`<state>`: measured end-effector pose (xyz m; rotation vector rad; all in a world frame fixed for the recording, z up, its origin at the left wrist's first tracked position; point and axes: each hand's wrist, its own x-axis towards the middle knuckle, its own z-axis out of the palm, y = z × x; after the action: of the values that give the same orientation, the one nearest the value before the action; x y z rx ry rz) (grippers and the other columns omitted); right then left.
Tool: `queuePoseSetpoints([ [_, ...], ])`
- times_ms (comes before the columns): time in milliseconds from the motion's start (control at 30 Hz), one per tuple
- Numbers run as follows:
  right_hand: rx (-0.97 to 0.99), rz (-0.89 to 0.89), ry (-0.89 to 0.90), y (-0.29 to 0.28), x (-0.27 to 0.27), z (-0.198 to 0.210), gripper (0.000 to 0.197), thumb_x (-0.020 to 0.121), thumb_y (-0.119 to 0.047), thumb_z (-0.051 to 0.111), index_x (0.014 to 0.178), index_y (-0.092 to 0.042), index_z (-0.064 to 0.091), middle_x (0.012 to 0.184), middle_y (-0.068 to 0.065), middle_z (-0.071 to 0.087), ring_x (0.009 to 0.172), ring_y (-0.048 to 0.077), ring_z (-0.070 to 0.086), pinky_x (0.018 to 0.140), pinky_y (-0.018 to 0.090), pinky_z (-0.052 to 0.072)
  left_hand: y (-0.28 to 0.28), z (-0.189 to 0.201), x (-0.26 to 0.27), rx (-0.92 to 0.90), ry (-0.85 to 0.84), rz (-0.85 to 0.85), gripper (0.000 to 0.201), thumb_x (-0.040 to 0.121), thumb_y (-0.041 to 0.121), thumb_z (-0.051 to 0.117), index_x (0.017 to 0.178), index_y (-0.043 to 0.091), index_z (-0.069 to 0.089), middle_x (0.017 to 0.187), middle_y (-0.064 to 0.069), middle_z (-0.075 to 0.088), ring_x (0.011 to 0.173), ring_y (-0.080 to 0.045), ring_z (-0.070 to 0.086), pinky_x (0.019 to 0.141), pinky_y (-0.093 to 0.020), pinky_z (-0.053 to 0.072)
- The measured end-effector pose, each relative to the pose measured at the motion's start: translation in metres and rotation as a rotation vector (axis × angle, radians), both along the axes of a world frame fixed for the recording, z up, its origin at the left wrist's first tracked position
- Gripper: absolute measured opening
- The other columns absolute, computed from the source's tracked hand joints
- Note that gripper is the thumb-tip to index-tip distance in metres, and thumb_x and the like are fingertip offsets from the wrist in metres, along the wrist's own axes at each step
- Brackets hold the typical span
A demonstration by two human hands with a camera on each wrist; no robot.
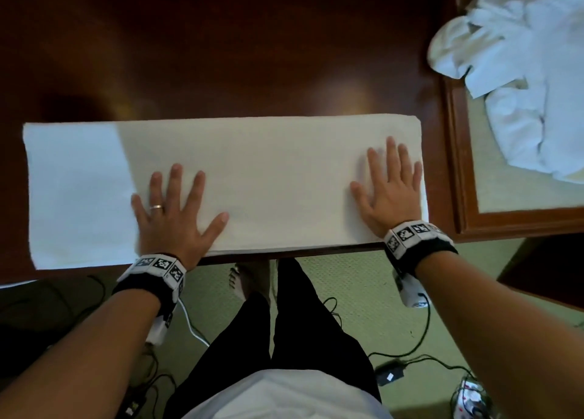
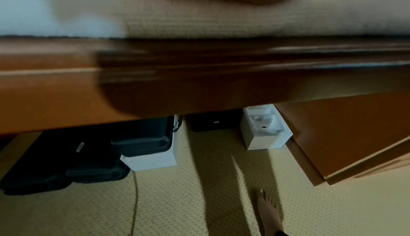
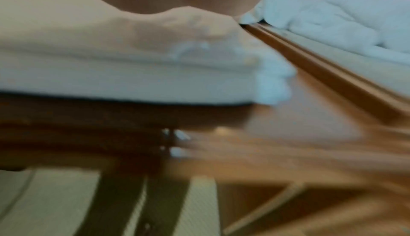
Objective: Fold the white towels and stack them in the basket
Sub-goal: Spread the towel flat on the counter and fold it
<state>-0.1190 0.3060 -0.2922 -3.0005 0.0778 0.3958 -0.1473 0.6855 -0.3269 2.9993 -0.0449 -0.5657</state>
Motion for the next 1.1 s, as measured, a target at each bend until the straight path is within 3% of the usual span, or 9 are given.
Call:
queuePoseSetpoints([
  [133, 0.015, 0.222, 0.085, 0.041, 0.031, -0.010, 0.070, 0.097, -0.068, 0.018, 0.157, -0.037, 0.002, 0.166, 0.003, -0.013, 0.152, 0.031, -0.012, 0.121, 0.056, -0.003, 0.000, -0.001, 0.000, 0.021, -0.002, -0.001, 0.087, 0.086, 0.083, 0.010, 0.159, 0.037, 0.000, 0.168, 0.001, -0.011, 0.154, -0.034, -0.004, 0.117, -0.067, 0.007],
  [300, 0.022, -0.259, 0.168, -0.017, 0.035, -0.017, 0.073, 0.095, -0.072, 0.016, 0.156, -0.039, -0.007, 0.164, 0.002, -0.022, 0.150, 0.028, -0.020, 0.120, 0.054, -0.007, -0.001, -0.002, 0.000, 0.018, -0.016, -0.001, 0.087, 0.086, 0.082, 0.011, 0.160, 0.036, 0.002, 0.169, 0.000, -0.008, 0.154, -0.035, -0.003, 0.115, -0.068, 0.007],
  [400, 0.106, -0.426, 0.041, -0.036, 0.017, -0.008, 0.061, 0.102, -0.048, 0.032, 0.157, -0.027, 0.016, 0.165, 0.012, 0.004, 0.149, 0.036, 0.006, 0.120, 0.051, 0.012, -0.001, -0.002, 0.001, 0.012, -0.020, 0.003, 0.087, 0.087, 0.083, 0.011, 0.160, 0.035, 0.003, 0.169, -0.001, -0.006, 0.153, -0.037, -0.001, 0.114, -0.069, 0.009],
  [533, 0.217, -0.624, -0.118, -0.043, -0.005, -0.005, 0.043, 0.100, -0.016, 0.045, 0.142, -0.009, 0.044, 0.139, 0.023, 0.043, 0.124, 0.042, 0.042, 0.103, 0.047, 0.035, -0.002, 0.000, 0.002, 0.013, -0.013, 0.000, 0.088, 0.086, 0.083, 0.010, 0.160, 0.035, 0.004, 0.169, -0.003, -0.003, 0.153, -0.039, 0.002, 0.114, -0.070, 0.010],
  [700, 0.399, -0.838, -0.024, -0.045, -0.002, 0.004, 0.046, 0.093, -0.024, 0.056, 0.137, -0.011, 0.050, 0.133, 0.014, 0.056, 0.120, 0.035, 0.054, 0.096, 0.038, 0.042, -0.001, 0.004, 0.003, 0.025, 0.003, 0.004, 0.088, 0.085, 0.084, 0.009, 0.160, 0.037, 0.002, 0.169, -0.002, -0.004, 0.153, -0.036, 0.000, 0.115, -0.068, 0.010],
  [800, 0.481, -0.915, 0.075, -0.051, 0.005, 0.007, 0.037, 0.087, -0.026, 0.065, 0.120, -0.012, 0.060, 0.120, 0.012, 0.064, 0.105, 0.031, 0.060, 0.084, 0.032, 0.044, -0.008, 0.013, 0.006, -0.016, 0.017, 0.052, 0.088, 0.085, 0.082, 0.017, 0.159, 0.035, 0.009, 0.168, -0.005, 0.002, 0.153, -0.037, 0.003, 0.117, -0.066, 0.010],
  [933, 0.542, -0.873, 0.204, -0.060, 0.020, 0.009, 0.028, 0.079, -0.025, 0.074, 0.101, -0.012, 0.063, 0.106, 0.013, 0.070, 0.090, 0.031, 0.064, 0.083, 0.039, 0.053, -0.031, 0.026, 0.023, -0.054, -0.013, 0.124, 0.085, 0.087, 0.074, 0.029, 0.158, 0.029, 0.014, 0.162, -0.014, 0.019, 0.147, -0.041, 0.020, 0.116, -0.061, 0.017],
  [1033, 0.500, -0.756, 0.170, -0.068, 0.049, 0.026, 0.022, 0.082, -0.021, 0.071, 0.098, -0.010, 0.060, 0.099, 0.011, 0.065, 0.088, 0.031, 0.060, 0.074, 0.035, 0.045, -0.049, 0.034, 0.042, -0.106, -0.001, 0.129, 0.081, 0.093, 0.063, 0.047, 0.158, 0.024, 0.019, 0.159, -0.016, 0.025, 0.144, -0.039, 0.025, 0.118, -0.056, 0.022],
  [1100, 0.467, -0.697, 0.054, -0.075, 0.083, 0.047, 0.023, 0.082, -0.022, 0.069, 0.099, -0.009, 0.058, 0.096, 0.010, 0.061, 0.089, 0.032, 0.059, 0.073, 0.034, 0.042, -0.061, 0.041, 0.057, -0.118, -0.012, 0.078, 0.079, 0.090, 0.061, 0.044, 0.156, 0.021, 0.029, 0.157, -0.014, 0.029, 0.142, -0.038, 0.028, 0.117, -0.052, 0.025],
])
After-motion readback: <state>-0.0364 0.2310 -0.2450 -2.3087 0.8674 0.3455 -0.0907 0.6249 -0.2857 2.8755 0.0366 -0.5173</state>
